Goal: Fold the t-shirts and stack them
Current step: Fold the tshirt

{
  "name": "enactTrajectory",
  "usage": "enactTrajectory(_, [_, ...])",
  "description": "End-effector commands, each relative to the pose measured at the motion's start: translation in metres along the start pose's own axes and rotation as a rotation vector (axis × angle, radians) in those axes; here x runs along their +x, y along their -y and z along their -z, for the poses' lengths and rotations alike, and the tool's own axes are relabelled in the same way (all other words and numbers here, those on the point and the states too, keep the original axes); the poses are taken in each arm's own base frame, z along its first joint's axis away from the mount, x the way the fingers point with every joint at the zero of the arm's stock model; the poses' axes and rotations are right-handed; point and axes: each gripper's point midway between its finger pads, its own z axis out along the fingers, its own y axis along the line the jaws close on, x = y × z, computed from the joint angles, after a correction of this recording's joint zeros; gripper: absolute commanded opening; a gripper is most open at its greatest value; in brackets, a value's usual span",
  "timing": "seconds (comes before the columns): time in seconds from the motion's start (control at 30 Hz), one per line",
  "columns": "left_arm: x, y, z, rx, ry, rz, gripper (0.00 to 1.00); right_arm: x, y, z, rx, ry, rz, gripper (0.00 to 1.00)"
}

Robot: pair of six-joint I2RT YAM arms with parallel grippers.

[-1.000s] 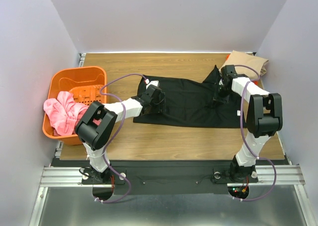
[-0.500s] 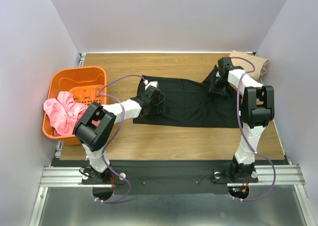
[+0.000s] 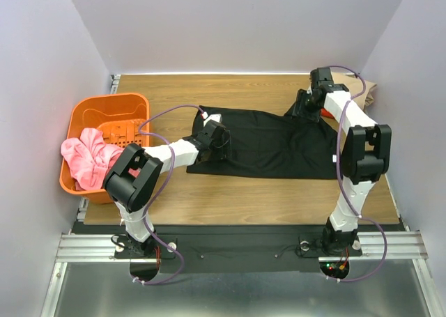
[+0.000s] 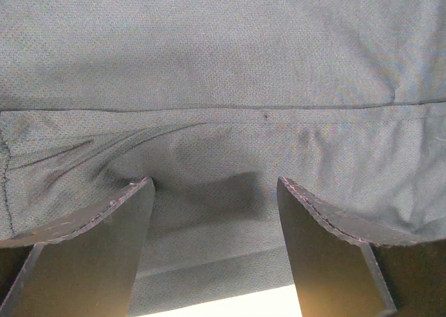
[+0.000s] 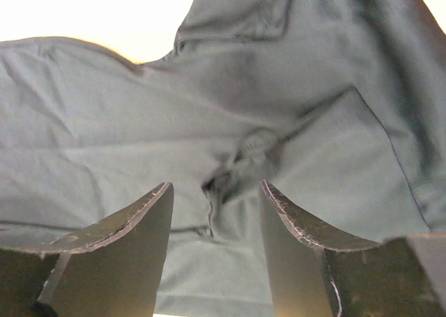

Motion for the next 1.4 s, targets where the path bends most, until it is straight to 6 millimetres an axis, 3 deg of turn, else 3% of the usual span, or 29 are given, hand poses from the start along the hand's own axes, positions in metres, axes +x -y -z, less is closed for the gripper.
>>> enactTrajectory(0.0, [0.05, -0.027, 0.003, -0.091, -0.165, -0.02, 0.83, -0.005, 0.006, 0.024, 0.044, 0.067, 0.006, 0.59])
enactTrajectory(0.1, [0.051, -0.031, 0.004, -0.113, -0.167, -0.016, 0.84, 0.011, 0.017, 0.019, 0.08, 0.036, -0.004, 0.59])
enactTrajectory(0.2, [0.054, -0.034, 0.003, -0.127, -0.175, -0.013, 0.84, 0.044, 0.033, 0.009, 0.116, -0.034, -0.015, 0.59])
enactTrajectory(0.33, [0.061, -0.04, 0.003, -0.148, -0.187, -0.013, 0.84, 0.072, 0.05, 0.004, 0.142, -0.086, -0.037, 0.59])
enactTrajectory(0.43, [0.068, -0.046, 0.005, -0.164, -0.2, -0.008, 0.84, 0.084, 0.066, 0.002, 0.187, -0.092, -0.049, 0.59])
enactTrajectory(0.67, [0.087, -0.058, 0.013, -0.179, -0.221, 0.022, 0.84, 0.131, 0.091, -0.009, 0.237, -0.193, -0.058, 0.59])
enactTrajectory(0.87, [0.113, -0.075, 0.029, -0.201, -0.255, 0.04, 0.84, 0.179, 0.098, 0.005, 0.24, -0.276, -0.095, 0.59])
enactTrajectory(1.07, [0.129, -0.077, 0.051, -0.164, -0.275, 0.071, 0.84, 0.228, 0.081, 0.02, 0.145, -0.382, -0.153, 0.59])
enactTrajectory(1.17, [0.132, -0.073, 0.063, -0.153, -0.286, 0.075, 0.84, 0.231, 0.081, 0.029, 0.144, -0.389, -0.154, 0.59])
enactTrajectory(1.23, [0.123, -0.067, 0.074, -0.14, -0.276, 0.079, 0.84, 0.221, 0.075, 0.039, 0.126, -0.361, -0.149, 0.6])
enactTrajectory(1.37, [0.077, -0.049, 0.096, -0.108, -0.165, 0.08, 0.86, 0.189, 0.062, 0.064, 0.1, -0.278, -0.155, 0.61])
